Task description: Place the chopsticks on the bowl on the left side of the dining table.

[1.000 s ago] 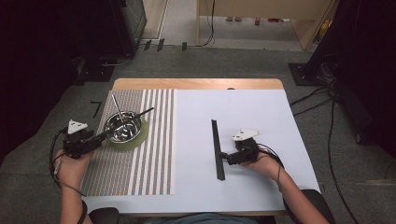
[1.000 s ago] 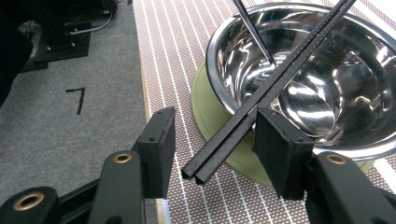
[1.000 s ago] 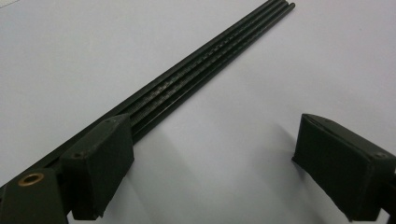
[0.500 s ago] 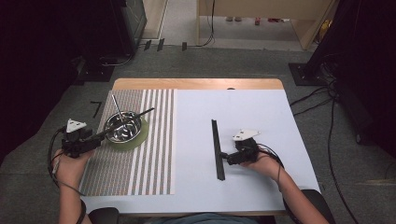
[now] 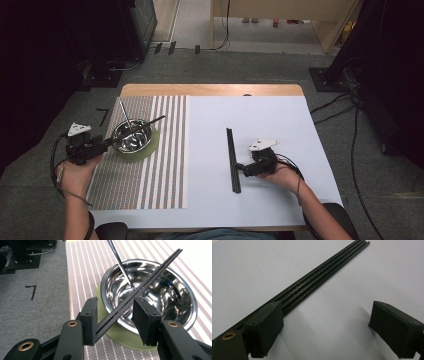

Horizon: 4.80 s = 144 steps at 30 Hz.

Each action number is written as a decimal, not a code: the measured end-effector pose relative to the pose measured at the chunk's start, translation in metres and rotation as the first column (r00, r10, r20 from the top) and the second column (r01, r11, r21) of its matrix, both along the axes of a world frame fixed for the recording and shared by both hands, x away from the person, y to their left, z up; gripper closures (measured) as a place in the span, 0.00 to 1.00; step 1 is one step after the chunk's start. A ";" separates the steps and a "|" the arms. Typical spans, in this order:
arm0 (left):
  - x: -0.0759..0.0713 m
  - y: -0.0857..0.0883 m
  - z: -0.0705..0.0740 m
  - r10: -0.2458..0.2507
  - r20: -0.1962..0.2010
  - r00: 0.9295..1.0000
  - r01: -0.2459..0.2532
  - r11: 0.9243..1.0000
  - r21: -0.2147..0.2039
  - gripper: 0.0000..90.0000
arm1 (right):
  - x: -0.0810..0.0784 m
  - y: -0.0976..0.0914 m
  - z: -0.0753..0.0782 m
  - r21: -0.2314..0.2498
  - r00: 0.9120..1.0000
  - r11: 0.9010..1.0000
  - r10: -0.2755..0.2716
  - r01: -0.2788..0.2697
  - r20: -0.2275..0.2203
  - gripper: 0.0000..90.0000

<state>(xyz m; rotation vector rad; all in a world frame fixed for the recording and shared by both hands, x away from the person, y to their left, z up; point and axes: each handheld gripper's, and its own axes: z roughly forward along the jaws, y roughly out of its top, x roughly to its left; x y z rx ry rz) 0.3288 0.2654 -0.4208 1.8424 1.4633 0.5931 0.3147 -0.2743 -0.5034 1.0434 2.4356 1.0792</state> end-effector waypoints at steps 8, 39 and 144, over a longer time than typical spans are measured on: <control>0.009 -0.005 0.005 0.009 -0.016 1.000 -0.009 0.999 -0.032 0.67 | 0.000 0.000 0.000 0.000 1.000 1.000 0.000 0.000 0.000 0.13; 0.048 -0.039 0.006 -0.064 -0.069 0.996 0.062 0.998 -0.032 0.96 | 0.000 0.000 0.000 0.002 1.000 1.000 -0.002 0.002 -0.004 0.13; 0.040 -0.069 0.002 -0.162 -0.112 0.981 0.165 0.986 0.024 1.00 | 0.000 0.000 0.000 0.000 1.000 1.000 0.000 0.000 0.000 0.13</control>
